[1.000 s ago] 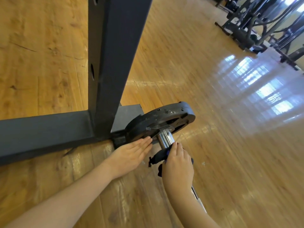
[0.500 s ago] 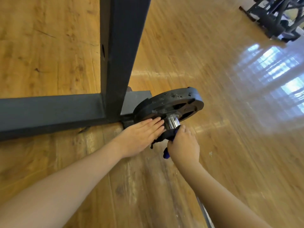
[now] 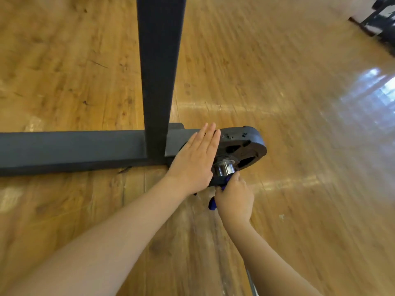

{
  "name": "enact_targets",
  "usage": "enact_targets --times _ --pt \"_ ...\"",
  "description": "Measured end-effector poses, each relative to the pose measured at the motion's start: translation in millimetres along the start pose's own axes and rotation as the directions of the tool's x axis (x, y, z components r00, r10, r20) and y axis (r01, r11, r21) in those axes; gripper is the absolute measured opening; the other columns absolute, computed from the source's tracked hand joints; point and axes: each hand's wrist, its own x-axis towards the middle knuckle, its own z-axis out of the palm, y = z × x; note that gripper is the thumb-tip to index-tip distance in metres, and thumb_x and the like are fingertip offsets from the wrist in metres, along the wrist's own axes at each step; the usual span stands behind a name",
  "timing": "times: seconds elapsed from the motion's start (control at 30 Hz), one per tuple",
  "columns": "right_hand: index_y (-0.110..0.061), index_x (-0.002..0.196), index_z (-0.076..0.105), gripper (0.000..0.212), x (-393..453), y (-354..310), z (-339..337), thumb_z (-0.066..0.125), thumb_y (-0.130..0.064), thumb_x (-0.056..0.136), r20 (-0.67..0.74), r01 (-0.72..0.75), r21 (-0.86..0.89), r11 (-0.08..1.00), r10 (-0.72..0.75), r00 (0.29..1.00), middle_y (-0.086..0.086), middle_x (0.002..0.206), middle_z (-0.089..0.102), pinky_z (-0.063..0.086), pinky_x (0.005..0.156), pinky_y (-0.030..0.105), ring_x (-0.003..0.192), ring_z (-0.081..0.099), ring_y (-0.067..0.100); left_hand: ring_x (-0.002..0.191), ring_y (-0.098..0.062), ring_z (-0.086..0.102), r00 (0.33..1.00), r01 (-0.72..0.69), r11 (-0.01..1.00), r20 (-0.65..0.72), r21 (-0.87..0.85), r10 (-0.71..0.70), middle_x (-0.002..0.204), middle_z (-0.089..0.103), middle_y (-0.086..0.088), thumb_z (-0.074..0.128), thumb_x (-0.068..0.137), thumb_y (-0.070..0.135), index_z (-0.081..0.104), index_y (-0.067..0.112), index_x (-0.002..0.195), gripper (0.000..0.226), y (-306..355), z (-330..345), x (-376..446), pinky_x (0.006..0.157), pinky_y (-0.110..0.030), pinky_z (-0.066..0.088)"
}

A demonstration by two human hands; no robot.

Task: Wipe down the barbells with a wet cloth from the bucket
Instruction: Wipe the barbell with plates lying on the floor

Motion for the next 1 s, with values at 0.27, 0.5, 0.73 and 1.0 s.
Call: enact_targets --times 0.27,0.5,0.73,1.0 --pt "0.002 0.146 0.023 0.055 -5.8 0.3 -7.8 0.041 -0.008 0.095 0.055 0.083 0.084 0.993 -0.088 0.995 0.021 0.151 0.027 0.039 0.1 0.035 0.125 0.046 0.031 0.146 -0.023 -0.011 0.983 0.01 1.0 0.186 0.02 -0.014 0.158 -0.013 -0.012 0.042 0.093 0.025 -0.012 0.004 0.148 0.08 5.2 -34.1 1.0 0.115 -0.031 -0.006" --pt "0.003 0.148 0.002 0.059 -8.7 -1.1 -16.4 0.033 -0.007 0.098 0.108 0.214 -0.083 0.973 -0.204 0.973 0.024 0.155 0.005 0.009 0.117 0.037 0.143 0.011 0.031 0.146 -0.023 -0.005 0.951 -0.073 0.989 0.308 0.129 0.03 0.159 -0.007 -0.011 0.051 0.091 0.027 -0.007 0.005 0.15 0.085 -1.6 -63.3 6.7 0.117 -0.032 0.003" --pt "0.004 0.111 0.066 0.067 -2.9 0.7 -1.3 0.085 -0.001 0.047 0.034 0.222 -0.015 0.975 -0.222 0.974 0.023 0.119 0.061 0.048 0.092 0.04 0.109 0.062 0.034 0.146 -0.029 -0.003 0.972 -0.167 0.961 0.199 0.221 0.123 0.158 -0.003 -0.018 0.035 0.099 0.035 -0.004 -0.001 0.148 0.072 -2.5 -48.8 15.9 0.117 -0.037 0.001" --pt "-0.004 0.15 0.004 0.066 2.7 -3.3 -1.7 0.04 -0.01 0.095 -0.001 0.041 0.055 0.998 -0.041 0.999 0.013 0.157 0.011 0.013 0.115 0.028 0.143 0.016 0.023 0.146 -0.024 -0.01 0.973 -0.208 0.972 0.125 0.108 0.194 0.158 -0.013 -0.014 0.032 0.098 0.011 -0.015 0.002 0.147 0.068 -7.2 -34.1 33.0 0.115 -0.031 -0.005"
